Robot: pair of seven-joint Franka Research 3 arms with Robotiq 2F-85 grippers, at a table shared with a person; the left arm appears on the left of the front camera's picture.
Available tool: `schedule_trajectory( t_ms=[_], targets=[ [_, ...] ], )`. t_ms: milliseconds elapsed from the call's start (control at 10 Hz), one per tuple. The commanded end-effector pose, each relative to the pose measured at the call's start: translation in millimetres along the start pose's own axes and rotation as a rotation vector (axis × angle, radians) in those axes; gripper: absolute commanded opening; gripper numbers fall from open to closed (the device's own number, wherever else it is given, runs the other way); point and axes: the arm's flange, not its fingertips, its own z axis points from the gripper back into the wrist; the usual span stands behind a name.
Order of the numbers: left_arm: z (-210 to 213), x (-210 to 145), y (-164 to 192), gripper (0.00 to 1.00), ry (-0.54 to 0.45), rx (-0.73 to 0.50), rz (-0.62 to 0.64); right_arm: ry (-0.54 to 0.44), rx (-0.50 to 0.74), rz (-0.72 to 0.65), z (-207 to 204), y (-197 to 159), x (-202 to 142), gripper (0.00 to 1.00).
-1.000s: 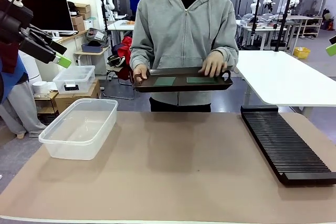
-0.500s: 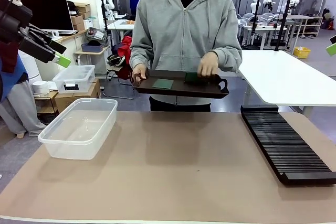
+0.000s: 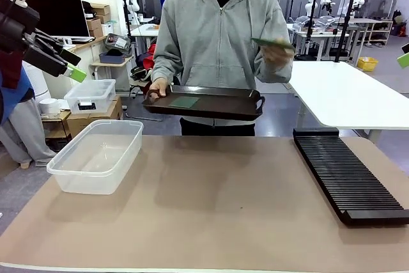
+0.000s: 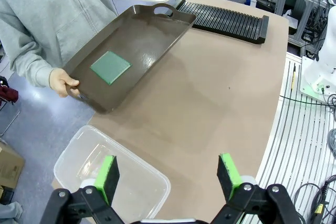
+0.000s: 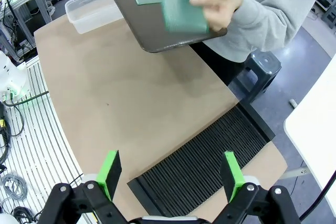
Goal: Sort PCBs into racks and boxes based on the side picked up.
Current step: Pick up the Blank PCB handed by the Human.
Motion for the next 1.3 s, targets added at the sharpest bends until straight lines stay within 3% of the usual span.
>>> schedule_trajectory(
  t_ms=[0, 1100, 1200],
  targets=[
    [-1, 0, 0, 1.00, -0.001, 0.000, 0.000, -0.009, 0.010, 0.005, 0, 2, 0, 1.00],
    [-1, 0, 0, 1.00, -0.001, 0.000, 0.000, 0.000, 0.000, 0.000, 0, 0, 0, 1.00],
    [-1, 0, 0, 1.00, -0.001, 0.000, 0.000, 0.006, 0.083, -0.071, -5, -10, 6, 1.00]
  ],
)
